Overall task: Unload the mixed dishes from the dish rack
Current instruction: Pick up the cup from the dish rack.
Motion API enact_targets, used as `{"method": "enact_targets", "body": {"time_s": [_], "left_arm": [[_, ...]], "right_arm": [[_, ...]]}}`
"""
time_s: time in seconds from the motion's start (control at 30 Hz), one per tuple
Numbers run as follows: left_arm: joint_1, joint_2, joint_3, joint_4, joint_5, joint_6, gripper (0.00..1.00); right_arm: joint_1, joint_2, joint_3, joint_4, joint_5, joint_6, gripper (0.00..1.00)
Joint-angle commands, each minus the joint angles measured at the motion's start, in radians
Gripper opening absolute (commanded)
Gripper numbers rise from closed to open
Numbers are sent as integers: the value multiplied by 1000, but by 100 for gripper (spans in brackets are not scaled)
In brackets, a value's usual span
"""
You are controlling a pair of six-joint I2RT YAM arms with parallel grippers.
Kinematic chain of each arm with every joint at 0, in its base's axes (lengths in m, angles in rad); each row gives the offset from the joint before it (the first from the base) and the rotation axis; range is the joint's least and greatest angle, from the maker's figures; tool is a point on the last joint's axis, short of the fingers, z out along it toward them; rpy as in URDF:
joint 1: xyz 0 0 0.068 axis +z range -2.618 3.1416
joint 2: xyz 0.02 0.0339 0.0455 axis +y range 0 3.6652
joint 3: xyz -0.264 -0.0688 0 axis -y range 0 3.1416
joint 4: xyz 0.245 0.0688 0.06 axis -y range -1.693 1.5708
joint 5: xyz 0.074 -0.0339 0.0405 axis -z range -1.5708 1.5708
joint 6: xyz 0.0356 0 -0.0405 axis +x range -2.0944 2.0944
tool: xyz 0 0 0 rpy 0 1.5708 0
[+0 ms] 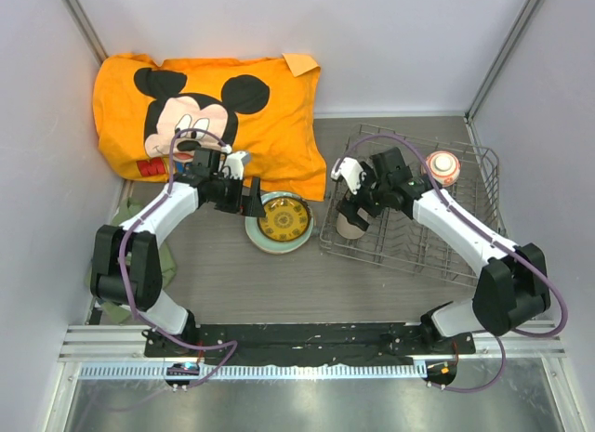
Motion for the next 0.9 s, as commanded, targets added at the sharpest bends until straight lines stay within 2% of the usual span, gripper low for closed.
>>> {"method": "enact_targets", "body": {"time_s": [0.0, 0.23, 0.33, 0.6, 0.87], "left_arm": [[3, -39, 19, 0, -6, 16, 100], [3, -36, 19, 0, 0, 21, 100], [4, -33, 19, 1, 4, 19, 100], [3, -37, 17, 3, 20, 24, 100], [4, -60, 30, -9, 49, 36, 99]], "right_arm": [[3, 37, 23, 36, -29, -27, 99], [3, 90, 54, 34, -32, -51, 98], [3, 104, 71, 23, -44, -58, 92], [3, 110, 94, -12, -49, -65, 55], [3, 31, 127, -83, -38, -73, 42]]}}
